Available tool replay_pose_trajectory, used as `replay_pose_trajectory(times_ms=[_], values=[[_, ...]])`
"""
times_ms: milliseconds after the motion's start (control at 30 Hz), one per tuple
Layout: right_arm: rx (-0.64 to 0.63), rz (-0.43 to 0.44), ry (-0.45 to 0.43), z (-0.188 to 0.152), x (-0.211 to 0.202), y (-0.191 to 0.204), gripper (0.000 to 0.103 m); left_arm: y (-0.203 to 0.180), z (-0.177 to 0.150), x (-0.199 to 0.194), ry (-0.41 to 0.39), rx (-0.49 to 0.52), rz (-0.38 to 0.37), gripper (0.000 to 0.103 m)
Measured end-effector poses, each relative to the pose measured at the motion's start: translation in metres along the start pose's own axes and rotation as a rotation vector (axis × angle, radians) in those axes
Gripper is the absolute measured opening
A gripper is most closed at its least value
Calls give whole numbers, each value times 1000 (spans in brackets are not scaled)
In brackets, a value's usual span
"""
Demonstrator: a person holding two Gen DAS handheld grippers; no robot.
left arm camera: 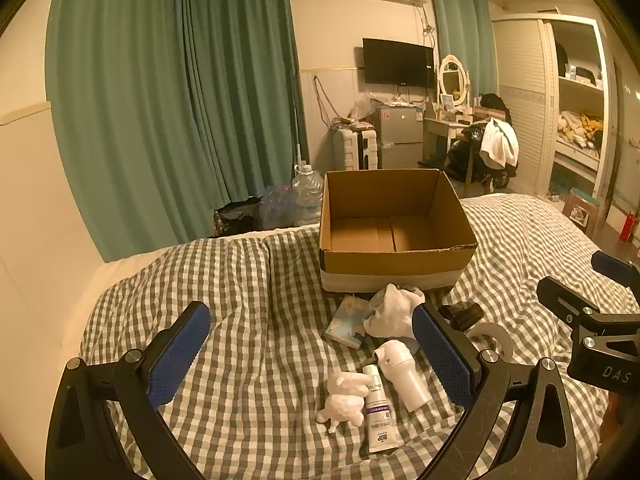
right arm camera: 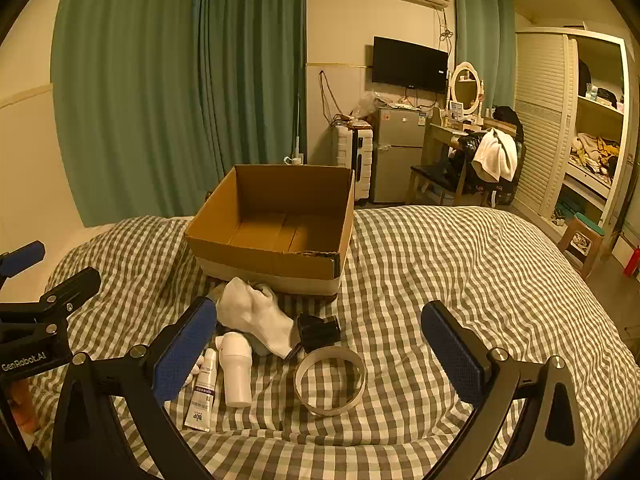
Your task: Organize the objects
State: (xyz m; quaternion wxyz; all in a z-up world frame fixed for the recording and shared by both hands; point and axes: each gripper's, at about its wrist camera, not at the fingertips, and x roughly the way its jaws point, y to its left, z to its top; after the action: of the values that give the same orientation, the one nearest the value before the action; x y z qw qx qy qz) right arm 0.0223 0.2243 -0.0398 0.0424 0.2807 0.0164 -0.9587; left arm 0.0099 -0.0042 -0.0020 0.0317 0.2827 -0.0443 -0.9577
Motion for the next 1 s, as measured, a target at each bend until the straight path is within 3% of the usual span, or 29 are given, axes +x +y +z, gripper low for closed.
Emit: replay_pose_trajectory(times_ms=[1000], values=[[-6, 7, 4, -2, 0, 5, 103, -1, -2, 4, 7, 5, 20, 103]])
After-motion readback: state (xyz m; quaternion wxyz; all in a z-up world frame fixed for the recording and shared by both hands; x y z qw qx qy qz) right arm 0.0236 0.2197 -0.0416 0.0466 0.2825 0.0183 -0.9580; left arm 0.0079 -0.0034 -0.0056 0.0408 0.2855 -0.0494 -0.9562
